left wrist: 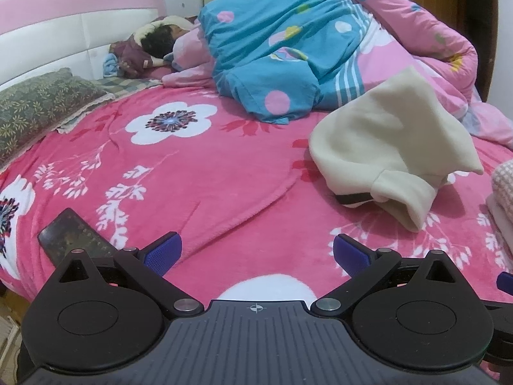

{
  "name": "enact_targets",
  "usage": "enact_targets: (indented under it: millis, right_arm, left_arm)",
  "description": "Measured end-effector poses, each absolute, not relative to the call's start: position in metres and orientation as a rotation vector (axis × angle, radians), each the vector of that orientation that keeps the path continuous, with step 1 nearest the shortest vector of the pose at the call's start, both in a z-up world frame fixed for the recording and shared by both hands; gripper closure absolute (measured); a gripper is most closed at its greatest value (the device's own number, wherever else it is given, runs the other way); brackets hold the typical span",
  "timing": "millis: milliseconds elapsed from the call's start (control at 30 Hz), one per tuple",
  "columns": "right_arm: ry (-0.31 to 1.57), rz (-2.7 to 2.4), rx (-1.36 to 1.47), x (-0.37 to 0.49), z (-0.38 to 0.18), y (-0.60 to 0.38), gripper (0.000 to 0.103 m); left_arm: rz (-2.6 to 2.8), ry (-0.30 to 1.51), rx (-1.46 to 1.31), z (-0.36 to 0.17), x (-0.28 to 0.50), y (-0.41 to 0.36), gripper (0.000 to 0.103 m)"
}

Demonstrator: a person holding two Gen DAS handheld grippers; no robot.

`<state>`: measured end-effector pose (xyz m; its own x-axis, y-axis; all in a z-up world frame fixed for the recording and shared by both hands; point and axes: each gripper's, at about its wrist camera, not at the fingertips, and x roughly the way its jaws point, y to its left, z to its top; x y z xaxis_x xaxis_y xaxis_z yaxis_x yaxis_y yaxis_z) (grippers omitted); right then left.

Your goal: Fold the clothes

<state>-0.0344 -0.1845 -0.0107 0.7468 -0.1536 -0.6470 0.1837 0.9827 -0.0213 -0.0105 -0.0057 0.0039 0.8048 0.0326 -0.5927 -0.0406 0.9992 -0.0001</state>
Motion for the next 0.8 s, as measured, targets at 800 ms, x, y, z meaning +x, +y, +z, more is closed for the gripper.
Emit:
enact_targets:
  millis: [800]
  right_arm:
    - [0.722, -0.17, 0.058, -0.024, -0.019, -0.185, 0.0]
  left_arm:
    - [0.067, 0.659, 0.021, -0.004, 0.001, -0.012, 0.001]
